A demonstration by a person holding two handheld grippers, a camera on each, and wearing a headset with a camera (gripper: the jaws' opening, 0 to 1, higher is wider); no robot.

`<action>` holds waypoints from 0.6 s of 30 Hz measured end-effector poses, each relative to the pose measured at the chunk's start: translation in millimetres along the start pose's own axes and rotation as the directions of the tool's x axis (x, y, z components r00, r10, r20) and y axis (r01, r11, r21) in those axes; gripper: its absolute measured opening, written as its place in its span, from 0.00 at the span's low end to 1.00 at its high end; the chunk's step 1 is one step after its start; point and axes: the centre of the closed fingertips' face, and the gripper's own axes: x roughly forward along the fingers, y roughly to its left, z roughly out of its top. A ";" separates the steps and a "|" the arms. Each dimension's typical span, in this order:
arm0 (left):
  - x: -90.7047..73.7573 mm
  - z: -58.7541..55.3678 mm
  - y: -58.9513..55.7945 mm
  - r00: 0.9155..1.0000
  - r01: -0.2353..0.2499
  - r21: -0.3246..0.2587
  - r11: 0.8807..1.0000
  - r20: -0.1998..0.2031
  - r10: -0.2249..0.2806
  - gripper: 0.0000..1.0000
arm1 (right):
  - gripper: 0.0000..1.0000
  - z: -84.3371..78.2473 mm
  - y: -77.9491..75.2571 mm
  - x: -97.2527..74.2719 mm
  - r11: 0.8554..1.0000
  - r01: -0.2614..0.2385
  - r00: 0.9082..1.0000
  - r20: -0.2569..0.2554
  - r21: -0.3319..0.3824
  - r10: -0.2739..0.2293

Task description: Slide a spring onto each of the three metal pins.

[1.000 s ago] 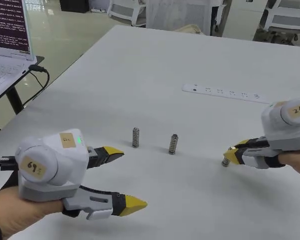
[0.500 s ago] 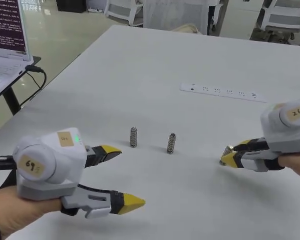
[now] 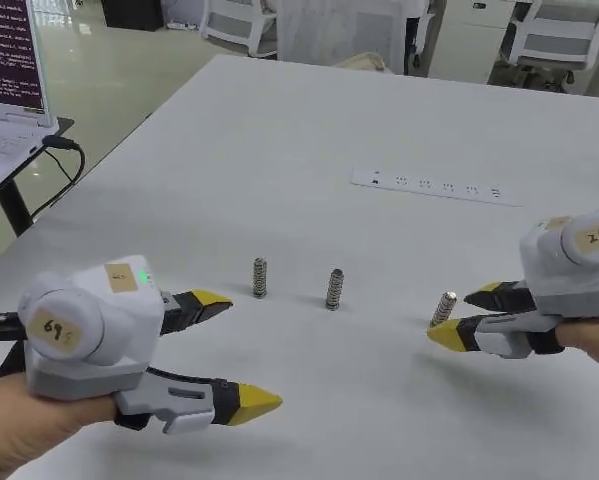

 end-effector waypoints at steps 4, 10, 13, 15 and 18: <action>-0.3 -1.6 1.3 1.000 -0.003 -0.005 1.000 -0.001 0.003 0.65 | 0.52 -0.1 5.9 -2.2 1.000 -0.014 1.000 0.024 0.002 0.014; -0.6 -3.5 2.3 1.000 -0.005 -0.010 1.000 -0.002 0.005 0.65 | 0.60 -1.2 9.8 -5.2 1.000 -0.014 0.999 0.044 0.002 0.014; -0.6 -4.1 2.6 1.000 -0.007 -0.014 1.000 -0.001 0.007 0.65 | 0.65 2.0 12.7 -9.8 1.000 -0.011 0.998 0.067 -0.005 0.011; -0.8 -3.8 2.8 1.000 -0.009 -0.016 1.000 0.001 0.009 0.65 | 0.67 4.3 14.7 -13.6 1.000 -0.012 0.997 0.082 -0.008 0.012; -1.2 -3.8 3.2 1.000 -0.011 -0.021 1.000 0.003 0.011 0.65 | 0.70 7.5 16.3 -16.9 1.000 -0.010 0.994 0.107 -0.007 0.010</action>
